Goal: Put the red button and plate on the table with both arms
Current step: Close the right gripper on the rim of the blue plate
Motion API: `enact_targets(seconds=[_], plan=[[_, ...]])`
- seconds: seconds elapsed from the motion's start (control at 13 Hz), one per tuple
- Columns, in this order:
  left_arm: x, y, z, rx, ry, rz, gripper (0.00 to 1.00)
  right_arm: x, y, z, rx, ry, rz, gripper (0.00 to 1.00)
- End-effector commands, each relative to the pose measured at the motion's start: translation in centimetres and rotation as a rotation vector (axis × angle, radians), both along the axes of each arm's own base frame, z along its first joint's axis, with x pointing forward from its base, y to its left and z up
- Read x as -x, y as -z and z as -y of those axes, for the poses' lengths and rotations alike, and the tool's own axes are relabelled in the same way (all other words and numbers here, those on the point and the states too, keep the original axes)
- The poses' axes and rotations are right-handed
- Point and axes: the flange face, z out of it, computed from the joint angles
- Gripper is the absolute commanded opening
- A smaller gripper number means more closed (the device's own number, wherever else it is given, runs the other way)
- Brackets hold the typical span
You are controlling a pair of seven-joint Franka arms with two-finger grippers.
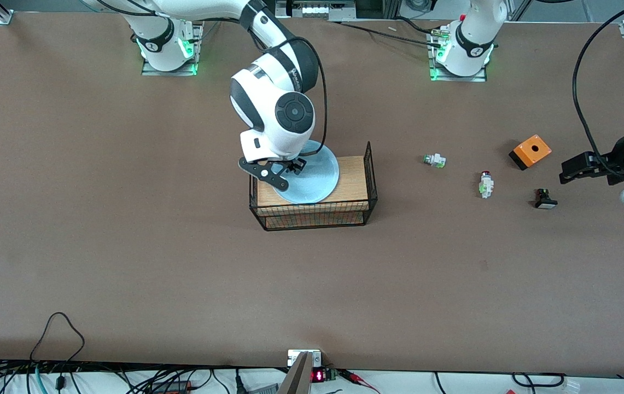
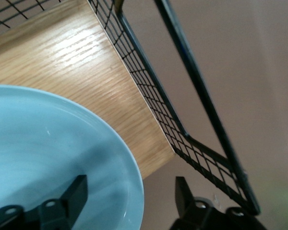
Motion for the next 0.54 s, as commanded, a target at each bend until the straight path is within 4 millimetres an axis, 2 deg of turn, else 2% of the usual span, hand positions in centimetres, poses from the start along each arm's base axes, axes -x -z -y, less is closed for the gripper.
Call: enact_targets(seconds=[0.0, 0.31, 0.46], plan=[[1.2, -1.5, 1.8, -0.014, 0.023, 0.009, 1.0, 0.2, -0.4, -0.1, 0.004, -0.025, -0.003, 0.54], [1.2, -1.4, 2.3, -0.021, 0.014, 0.007, 1.0, -0.1, -0.3, 0.2, -0.076, 0.04, -0.072, 0.28], [1.1, -1.5, 1.3, 0.012, -0.008, 0.01, 1.0, -0.6, -0.6, 0.7, -0.112, 0.074, -0.097, 0.15]])
